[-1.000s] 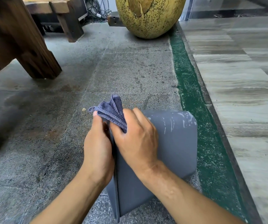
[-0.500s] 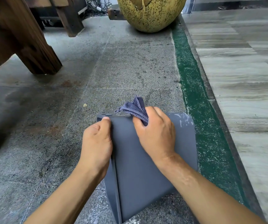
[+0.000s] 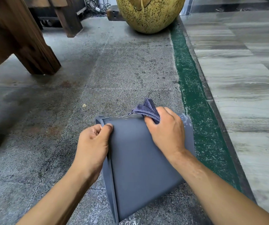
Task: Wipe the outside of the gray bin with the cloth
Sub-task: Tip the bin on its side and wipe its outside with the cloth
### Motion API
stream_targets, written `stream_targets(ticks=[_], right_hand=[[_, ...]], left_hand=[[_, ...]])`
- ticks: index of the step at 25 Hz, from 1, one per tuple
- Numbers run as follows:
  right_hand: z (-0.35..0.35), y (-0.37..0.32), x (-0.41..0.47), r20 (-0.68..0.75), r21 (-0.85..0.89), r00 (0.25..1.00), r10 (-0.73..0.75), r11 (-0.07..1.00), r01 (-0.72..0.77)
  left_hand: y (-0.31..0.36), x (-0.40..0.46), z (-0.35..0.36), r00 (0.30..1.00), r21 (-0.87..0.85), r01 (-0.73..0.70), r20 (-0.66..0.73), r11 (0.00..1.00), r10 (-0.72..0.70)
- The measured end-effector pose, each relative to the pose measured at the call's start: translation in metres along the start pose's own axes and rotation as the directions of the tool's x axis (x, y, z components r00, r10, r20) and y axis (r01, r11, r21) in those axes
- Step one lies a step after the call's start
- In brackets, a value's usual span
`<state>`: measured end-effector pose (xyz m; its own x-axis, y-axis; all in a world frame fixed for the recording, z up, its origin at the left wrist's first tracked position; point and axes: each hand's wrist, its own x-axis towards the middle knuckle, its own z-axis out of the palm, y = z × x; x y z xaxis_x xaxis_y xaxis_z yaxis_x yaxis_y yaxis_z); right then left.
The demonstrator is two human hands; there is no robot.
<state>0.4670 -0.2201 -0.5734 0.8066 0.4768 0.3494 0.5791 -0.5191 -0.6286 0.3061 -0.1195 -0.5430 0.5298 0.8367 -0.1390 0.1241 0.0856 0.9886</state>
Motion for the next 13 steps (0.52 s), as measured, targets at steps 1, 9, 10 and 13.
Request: stream_targets(ticks=[1,9,10,13], right_hand=[[-0.001,0.005,0.002,0.003,-0.001,1.000,0.009,1.000,-0.009],[-0.015,0.053,0.017,-0.047,-0.019,0.992,0.118,0.993,-0.119],[-0.016,0.057,0.017,-0.055,-0.022,0.990,0.130,0.991,-0.131],[-0.017,0.069,0.020,-0.086,-0.019,0.981,0.175,0.984,-0.177]], left_hand=[[-0.001,0.000,0.000,1.000,0.009,-0.002,-0.010,1.000,0.002],[-0.002,-0.001,0.000,0.999,0.006,0.018,-0.027,1.000,-0.018],[-0.002,-0.001,0.001,0.999,0.006,0.021,-0.024,1.000,-0.021],[0.000,0.000,-0.001,0.999,0.008,0.028,-0.034,1.000,-0.027]])
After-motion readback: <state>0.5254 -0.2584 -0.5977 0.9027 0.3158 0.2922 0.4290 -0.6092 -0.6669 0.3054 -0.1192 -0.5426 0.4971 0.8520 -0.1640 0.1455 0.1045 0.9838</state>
